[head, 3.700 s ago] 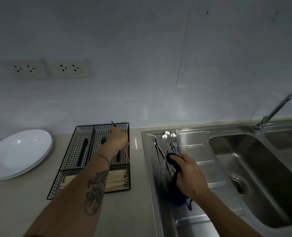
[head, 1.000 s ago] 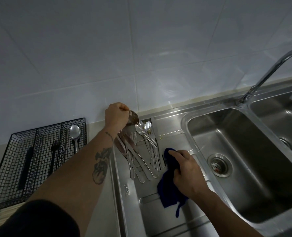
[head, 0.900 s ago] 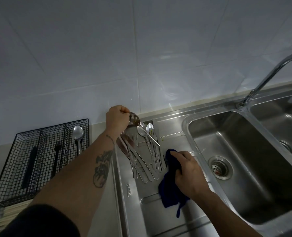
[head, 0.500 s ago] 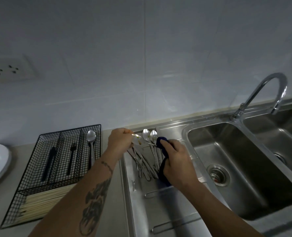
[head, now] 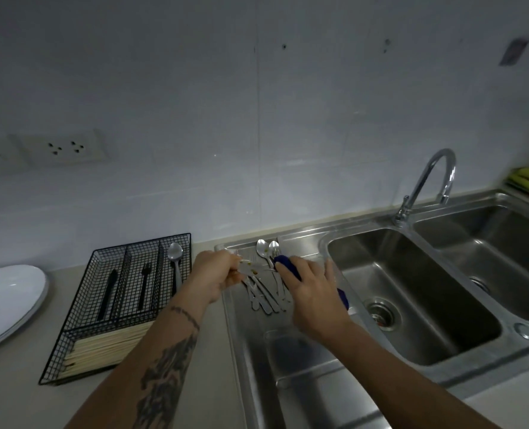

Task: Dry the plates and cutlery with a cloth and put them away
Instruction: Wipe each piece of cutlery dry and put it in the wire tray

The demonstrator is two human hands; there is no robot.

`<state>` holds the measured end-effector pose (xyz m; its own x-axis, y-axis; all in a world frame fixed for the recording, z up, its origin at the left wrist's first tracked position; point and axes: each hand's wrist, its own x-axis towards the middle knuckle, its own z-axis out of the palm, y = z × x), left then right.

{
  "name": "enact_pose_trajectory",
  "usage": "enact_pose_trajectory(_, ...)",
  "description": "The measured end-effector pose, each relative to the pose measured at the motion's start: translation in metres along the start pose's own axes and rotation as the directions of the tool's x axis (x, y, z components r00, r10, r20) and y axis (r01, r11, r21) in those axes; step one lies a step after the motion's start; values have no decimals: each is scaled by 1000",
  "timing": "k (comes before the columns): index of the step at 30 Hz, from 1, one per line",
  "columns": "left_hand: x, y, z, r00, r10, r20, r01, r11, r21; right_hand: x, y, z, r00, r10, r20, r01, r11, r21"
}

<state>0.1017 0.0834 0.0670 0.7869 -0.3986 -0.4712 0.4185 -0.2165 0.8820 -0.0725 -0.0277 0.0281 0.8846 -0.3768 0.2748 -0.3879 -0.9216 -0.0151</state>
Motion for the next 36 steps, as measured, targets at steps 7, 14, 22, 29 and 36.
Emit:
enact_pose_trajectory(7,-14,2,-7,999,-13,47,13,1000,-11,-17,7,-20,997,31,67,-34,999,39)
enact_pose_trajectory(14,-27,0,1,995,36,94,-23,991,-131,-25,2,-31,997,76,-14,-70,963,259)
enact_pose_trajectory(22,-62,-61,46,977,-133,167,175,945,-276,-42,-20,-16,976,214,-43,-182,907,380)
enact_pose_trajectory(29,-63,-67,60,976,-188,109,207,957,-202,-59,-15,-11,985,169,47,-171,868,466)
enact_pose_trajectory(36,-56,-64,50,986,-127,108,109,981,159,-61,19,-25,971,239,-1,-217,881,421)
